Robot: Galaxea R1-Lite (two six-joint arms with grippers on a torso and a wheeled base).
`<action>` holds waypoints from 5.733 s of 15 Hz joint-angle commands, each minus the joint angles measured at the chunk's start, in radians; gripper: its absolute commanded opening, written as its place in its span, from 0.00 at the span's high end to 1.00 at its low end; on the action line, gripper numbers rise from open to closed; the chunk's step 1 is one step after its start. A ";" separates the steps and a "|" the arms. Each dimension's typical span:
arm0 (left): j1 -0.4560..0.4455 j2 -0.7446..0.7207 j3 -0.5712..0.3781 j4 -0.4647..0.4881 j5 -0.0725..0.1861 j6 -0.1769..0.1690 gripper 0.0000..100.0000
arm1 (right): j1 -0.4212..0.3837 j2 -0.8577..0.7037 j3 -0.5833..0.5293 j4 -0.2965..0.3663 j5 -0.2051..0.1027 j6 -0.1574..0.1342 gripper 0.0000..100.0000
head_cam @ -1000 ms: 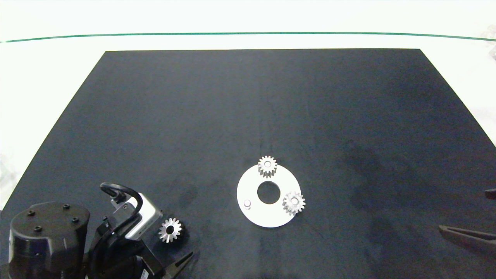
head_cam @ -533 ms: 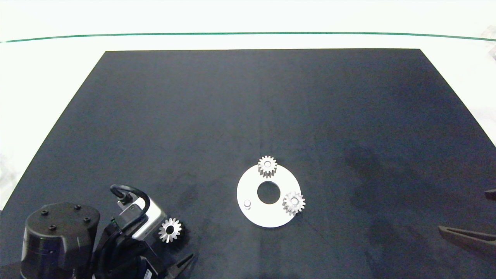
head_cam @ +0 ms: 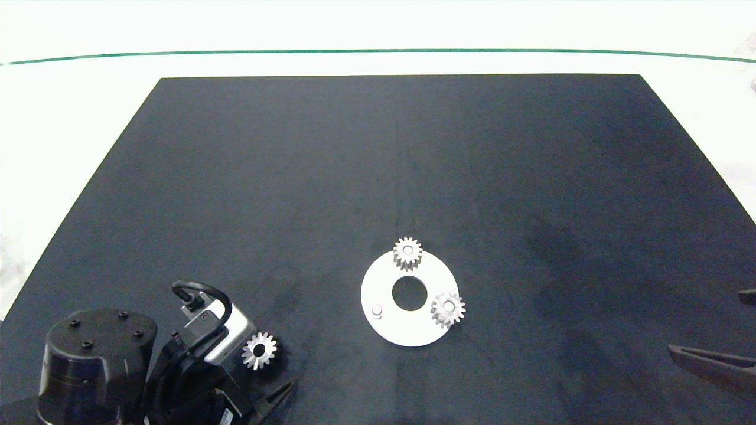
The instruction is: Install three planetary gears onto the carrier pins
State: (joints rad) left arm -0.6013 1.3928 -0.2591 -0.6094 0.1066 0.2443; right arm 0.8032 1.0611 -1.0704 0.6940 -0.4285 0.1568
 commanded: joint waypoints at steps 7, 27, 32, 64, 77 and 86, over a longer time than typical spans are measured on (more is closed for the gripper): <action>-0.003 0.014 -0.002 -0.006 0.001 0.000 0.27 | 0.001 0.000 0.000 0.004 -0.003 0.001 0.00; -0.037 0.038 0.017 -0.035 0.007 -0.010 0.68 | 0.001 0.000 -0.002 0.004 -0.003 0.001 0.00; -0.045 0.034 0.018 -0.035 0.008 -0.010 0.78 | 0.001 0.000 0.000 0.004 -0.003 0.001 0.00; -0.310 0.129 -0.446 0.310 0.223 0.138 0.78 | -0.001 -0.187 -0.005 0.067 -0.003 -0.002 0.00; -0.315 0.236 -0.499 0.252 0.225 0.132 0.78 | -0.176 -0.213 0.000 0.090 -0.003 -0.002 0.00; -0.327 0.282 -0.522 0.247 0.240 0.121 0.78 | -0.216 -0.211 0.000 0.090 -0.003 -0.002 0.00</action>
State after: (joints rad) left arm -0.9260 1.6636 -0.7783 -0.3606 0.3453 0.3640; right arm 0.5879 0.8474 -1.0709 0.7794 -0.4285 0.1543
